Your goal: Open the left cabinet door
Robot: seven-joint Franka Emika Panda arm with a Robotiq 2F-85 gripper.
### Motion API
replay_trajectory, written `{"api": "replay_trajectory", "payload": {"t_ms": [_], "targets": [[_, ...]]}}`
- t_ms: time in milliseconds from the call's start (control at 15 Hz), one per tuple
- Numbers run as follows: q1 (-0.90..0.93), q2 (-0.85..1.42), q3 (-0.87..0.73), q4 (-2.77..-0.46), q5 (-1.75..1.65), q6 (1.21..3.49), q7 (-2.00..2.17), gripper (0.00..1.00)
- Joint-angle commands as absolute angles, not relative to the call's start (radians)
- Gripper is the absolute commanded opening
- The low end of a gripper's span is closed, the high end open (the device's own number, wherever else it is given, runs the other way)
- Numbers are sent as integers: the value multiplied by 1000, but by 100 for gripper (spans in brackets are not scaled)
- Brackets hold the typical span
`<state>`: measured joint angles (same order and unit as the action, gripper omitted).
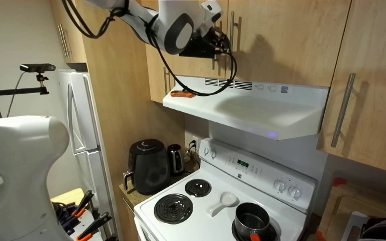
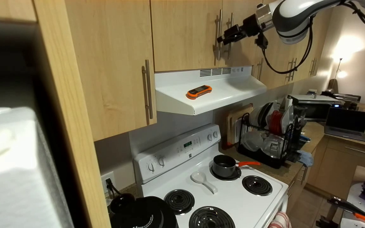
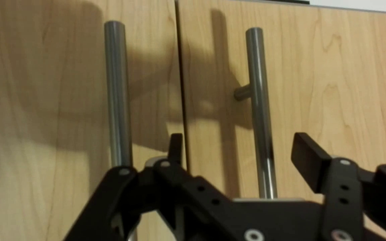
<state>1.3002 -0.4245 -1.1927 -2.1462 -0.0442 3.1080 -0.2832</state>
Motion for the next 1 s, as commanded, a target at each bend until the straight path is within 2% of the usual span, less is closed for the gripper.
{"api": "replay_trajectory", "payload": {"t_ms": [0,533,600,933], "targets": [[1344,-422,-1230,-2118,-28,3103,-320,53],[1352,-429,-1231,-2106,-37,3091,-313,5],[1348,-431,-1222,-2108,-38,3089,-312,2],[1323,-462,-1169,-2121,-45,3071,-317,6]]}}
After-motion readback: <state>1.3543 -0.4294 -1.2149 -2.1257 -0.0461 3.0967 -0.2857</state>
